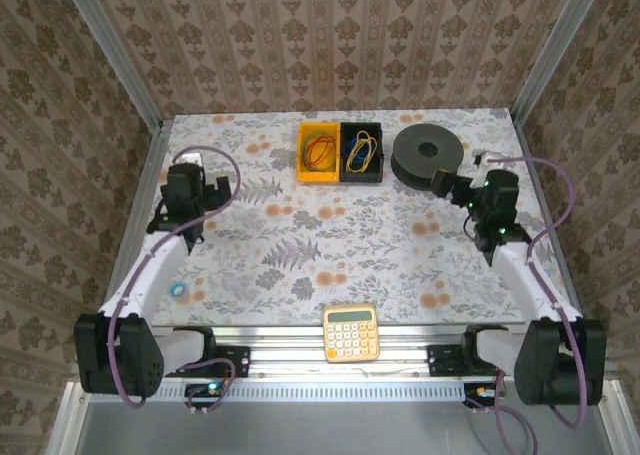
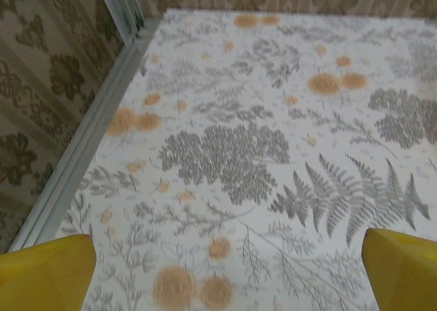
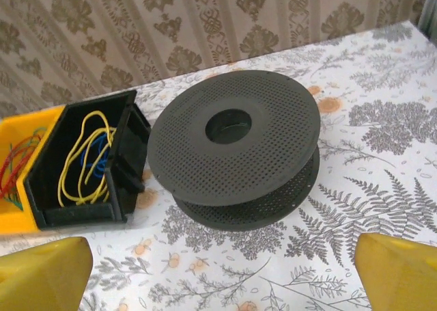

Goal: Wrap the cables

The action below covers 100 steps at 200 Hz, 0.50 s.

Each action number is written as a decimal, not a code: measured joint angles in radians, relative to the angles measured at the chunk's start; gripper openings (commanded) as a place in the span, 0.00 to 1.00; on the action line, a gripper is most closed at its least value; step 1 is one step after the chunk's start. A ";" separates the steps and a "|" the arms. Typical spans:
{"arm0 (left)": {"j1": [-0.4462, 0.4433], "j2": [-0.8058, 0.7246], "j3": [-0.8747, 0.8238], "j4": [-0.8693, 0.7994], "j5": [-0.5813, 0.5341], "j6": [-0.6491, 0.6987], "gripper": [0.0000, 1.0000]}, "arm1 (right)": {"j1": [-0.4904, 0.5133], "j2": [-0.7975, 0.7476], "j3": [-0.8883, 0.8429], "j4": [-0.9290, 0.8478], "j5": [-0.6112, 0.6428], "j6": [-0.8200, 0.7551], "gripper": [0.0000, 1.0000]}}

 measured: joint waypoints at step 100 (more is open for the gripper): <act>-0.026 0.280 0.444 -0.708 0.270 -0.015 1.00 | -0.151 0.534 0.319 -0.079 -0.423 0.325 0.96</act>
